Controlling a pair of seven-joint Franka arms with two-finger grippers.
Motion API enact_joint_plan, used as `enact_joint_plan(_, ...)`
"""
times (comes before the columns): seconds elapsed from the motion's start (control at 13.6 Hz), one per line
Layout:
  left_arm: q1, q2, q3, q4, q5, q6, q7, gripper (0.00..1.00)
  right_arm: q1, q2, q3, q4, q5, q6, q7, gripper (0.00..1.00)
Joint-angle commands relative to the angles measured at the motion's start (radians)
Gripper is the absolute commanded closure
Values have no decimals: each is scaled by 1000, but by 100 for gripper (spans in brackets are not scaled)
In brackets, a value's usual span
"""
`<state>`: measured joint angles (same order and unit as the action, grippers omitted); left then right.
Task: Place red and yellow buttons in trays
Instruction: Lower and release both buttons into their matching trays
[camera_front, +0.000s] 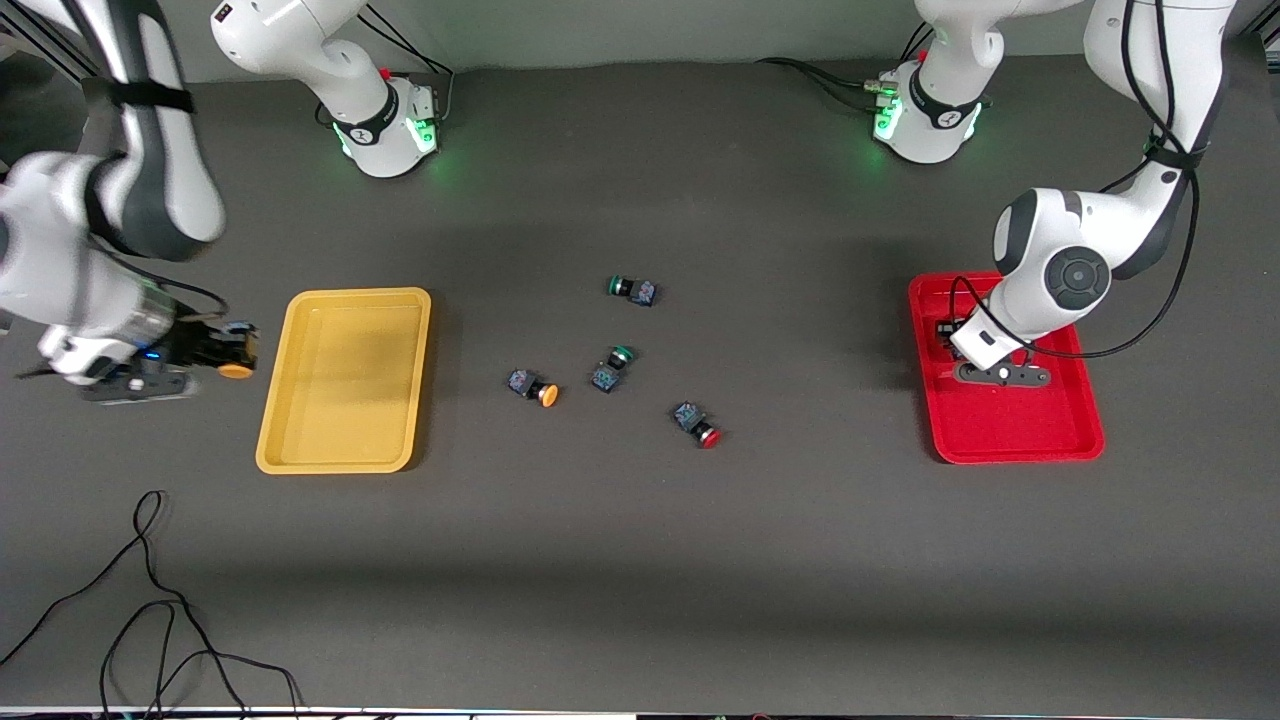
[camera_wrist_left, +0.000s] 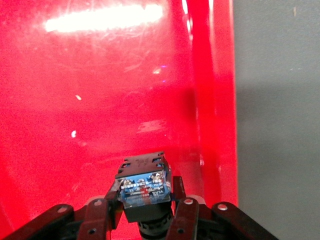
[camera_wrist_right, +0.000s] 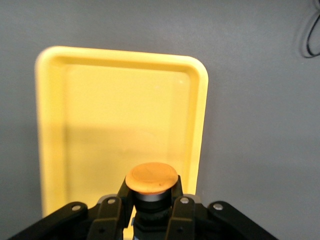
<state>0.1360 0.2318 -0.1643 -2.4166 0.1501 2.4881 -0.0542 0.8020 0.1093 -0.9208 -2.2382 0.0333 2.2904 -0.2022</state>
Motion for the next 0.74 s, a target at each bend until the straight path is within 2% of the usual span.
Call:
enact_joint_plan(0.0, 69, -43, -3, -27, 11, 3, 80, 0, 11, 103, -4, -54, 52, 121, -20, 74)
enact_joint_plan(0.07, 71, -49, -4, -18, 11, -9, 83, 0, 13, 160, -1, -54, 118, 141, -61, 74)
enact_joint_plan(0.22, 70, -66, -7, -1, 9, -46, 77, 0, 13, 264, 5, -51, 326, 173, -242, 74)
enact_joint_plan(0.37, 57, -78, -15, 69, -1, -162, 68, 0, 13, 352, 6, -46, 510, 187, -404, 74)
enact_joint_plan(0.44, 53, -86, -18, 130, -4, -248, 70, 0, 17, 378, 8, -43, 570, 187, -451, 74)
enact_joint_plan(0.66, -25, -72, -37, 342, -59, -480, 30, 0, 16, 388, 10, -41, 593, 185, -471, 71)
